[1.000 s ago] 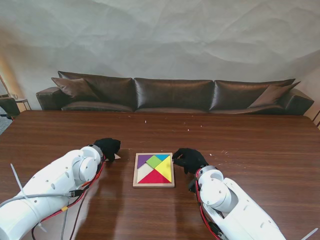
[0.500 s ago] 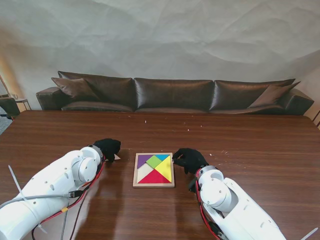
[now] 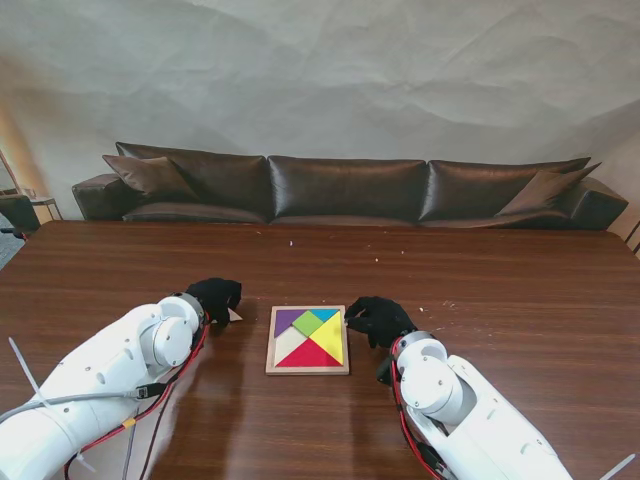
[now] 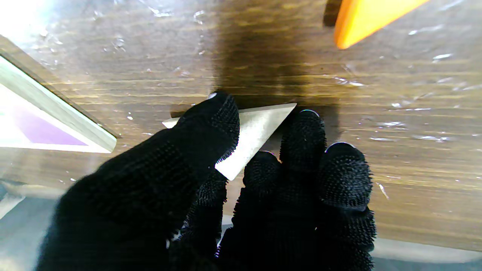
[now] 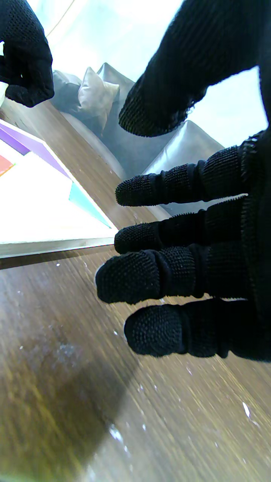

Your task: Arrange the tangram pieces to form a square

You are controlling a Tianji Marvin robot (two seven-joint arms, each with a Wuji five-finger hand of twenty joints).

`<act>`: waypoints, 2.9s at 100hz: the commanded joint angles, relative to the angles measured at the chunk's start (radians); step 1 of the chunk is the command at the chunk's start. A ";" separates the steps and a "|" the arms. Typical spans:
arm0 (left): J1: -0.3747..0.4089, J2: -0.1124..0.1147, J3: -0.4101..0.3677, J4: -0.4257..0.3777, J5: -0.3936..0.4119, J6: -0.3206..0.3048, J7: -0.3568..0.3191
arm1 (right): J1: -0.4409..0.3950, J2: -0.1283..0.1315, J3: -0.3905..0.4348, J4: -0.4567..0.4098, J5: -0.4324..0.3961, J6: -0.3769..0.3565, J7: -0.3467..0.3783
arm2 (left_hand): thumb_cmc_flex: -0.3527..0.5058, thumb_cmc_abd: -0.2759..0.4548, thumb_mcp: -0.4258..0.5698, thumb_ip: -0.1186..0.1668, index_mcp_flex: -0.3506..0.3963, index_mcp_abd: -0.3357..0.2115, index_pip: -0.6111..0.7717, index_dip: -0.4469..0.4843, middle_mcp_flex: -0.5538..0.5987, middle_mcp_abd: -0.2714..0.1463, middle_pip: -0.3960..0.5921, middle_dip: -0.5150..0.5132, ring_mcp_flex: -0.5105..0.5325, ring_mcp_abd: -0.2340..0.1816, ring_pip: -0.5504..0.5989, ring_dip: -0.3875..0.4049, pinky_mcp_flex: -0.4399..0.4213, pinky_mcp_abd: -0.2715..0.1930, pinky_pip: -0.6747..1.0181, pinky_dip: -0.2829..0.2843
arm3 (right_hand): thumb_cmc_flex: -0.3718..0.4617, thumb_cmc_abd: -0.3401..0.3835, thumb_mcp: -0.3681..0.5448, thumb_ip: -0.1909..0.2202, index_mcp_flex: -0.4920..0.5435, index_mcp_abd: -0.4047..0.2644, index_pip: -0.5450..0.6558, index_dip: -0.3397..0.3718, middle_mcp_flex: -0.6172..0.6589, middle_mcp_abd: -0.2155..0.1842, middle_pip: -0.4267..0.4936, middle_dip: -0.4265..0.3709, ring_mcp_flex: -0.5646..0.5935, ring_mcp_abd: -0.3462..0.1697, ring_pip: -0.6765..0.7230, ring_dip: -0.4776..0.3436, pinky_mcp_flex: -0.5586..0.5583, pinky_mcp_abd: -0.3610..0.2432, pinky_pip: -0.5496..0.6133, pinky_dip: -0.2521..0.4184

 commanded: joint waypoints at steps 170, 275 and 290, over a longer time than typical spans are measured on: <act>0.064 0.010 -0.059 -0.087 -0.001 0.023 -0.136 | 0.003 -0.003 -0.006 0.009 0.007 -0.012 0.023 | 0.127 0.086 0.002 0.063 0.077 0.047 0.149 -0.063 -0.074 -0.107 -0.065 -0.030 0.011 -0.070 -0.058 -0.029 0.003 -0.049 0.048 0.026 | -0.007 0.035 -0.024 0.026 -0.009 0.001 0.011 -0.005 -0.037 0.025 0.014 -0.018 -0.015 0.002 0.018 -0.003 -0.131 0.006 0.029 0.026; 0.108 0.023 -0.137 -0.276 -0.018 0.003 -0.227 | 0.005 -0.002 -0.009 0.013 0.010 -0.017 0.029 | 0.145 0.081 0.021 0.056 0.130 0.034 0.154 -0.060 -0.043 -0.113 -0.069 -0.037 0.037 -0.075 -0.034 -0.024 0.032 -0.093 0.063 0.027 | -0.009 0.037 -0.025 0.027 -0.009 0.001 0.013 -0.006 -0.036 0.026 0.015 -0.018 -0.014 0.002 0.019 -0.004 -0.129 0.006 0.031 0.024; 0.099 0.020 -0.102 -0.325 -0.045 0.061 -0.252 | 0.006 -0.002 -0.009 0.013 0.010 -0.019 0.031 | 0.144 0.084 0.025 0.055 0.127 0.037 0.151 -0.059 -0.045 -0.106 -0.069 -0.033 0.033 -0.069 -0.026 -0.013 0.028 -0.079 0.079 0.038 | -0.009 0.038 -0.025 0.027 -0.010 0.002 0.013 -0.006 -0.037 0.026 0.014 -0.018 -0.016 0.003 0.018 -0.005 -0.130 0.006 0.030 0.024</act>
